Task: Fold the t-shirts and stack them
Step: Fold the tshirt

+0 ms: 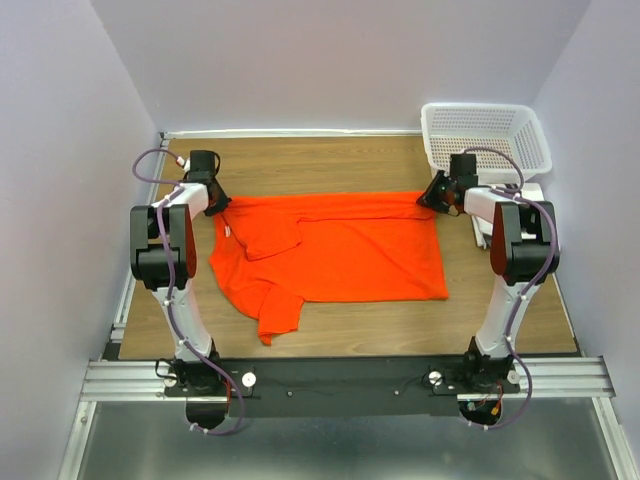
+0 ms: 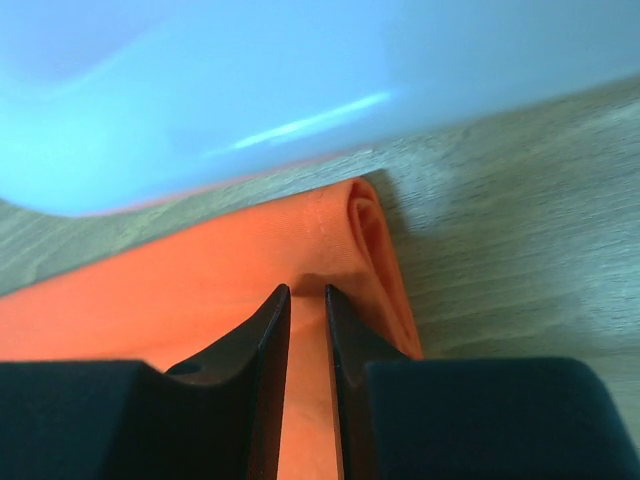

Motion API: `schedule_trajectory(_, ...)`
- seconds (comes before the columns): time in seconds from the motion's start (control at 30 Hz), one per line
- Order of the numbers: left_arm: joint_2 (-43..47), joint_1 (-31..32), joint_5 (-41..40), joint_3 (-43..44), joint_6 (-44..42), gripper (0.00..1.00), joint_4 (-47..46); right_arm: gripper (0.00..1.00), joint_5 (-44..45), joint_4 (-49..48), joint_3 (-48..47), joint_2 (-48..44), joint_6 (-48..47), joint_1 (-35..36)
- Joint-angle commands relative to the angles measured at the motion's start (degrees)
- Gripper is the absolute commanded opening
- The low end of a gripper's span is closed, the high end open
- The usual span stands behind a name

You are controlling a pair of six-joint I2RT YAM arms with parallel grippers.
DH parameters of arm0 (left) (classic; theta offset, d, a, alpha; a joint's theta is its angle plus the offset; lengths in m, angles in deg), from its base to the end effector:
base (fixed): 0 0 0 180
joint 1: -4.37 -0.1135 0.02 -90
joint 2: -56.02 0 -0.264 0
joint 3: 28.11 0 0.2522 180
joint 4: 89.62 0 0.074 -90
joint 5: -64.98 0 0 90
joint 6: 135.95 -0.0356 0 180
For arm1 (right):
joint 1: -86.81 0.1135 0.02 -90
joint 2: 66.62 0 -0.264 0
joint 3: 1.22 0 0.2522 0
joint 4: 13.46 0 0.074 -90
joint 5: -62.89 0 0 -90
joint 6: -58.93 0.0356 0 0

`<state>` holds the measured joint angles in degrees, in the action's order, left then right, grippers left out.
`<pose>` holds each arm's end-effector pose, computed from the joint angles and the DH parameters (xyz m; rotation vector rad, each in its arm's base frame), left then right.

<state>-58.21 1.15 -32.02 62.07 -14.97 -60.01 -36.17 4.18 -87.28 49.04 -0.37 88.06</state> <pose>0.4225 0.0281 0.1634 -0.7823 2.3723 -0.0483 0.4275 0.0149 0.1467 0.5445 2.3683 0.4467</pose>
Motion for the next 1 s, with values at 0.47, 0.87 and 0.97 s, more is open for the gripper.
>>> schedule_trajectory(0.47,13.5,1.3,1.4,-0.4,-0.8,0.69,2.2,0.40,-9.3,4.8,-0.1,-8.7,-4.1,4.6)
schedule_trajectory(0.87,35.6,7.7,9.6,-31.5,1.2,0.79,-3.5,0.43,-26.5,-7.2,1.1,-4.5,8.3,23.6)
schedule_trajectory(0.97,39.6,8.0,10.4,-36.8,1.7,0.77,-6.3,0.43,-27.2,-11.8,0.2,-1.1,10.8,27.4)
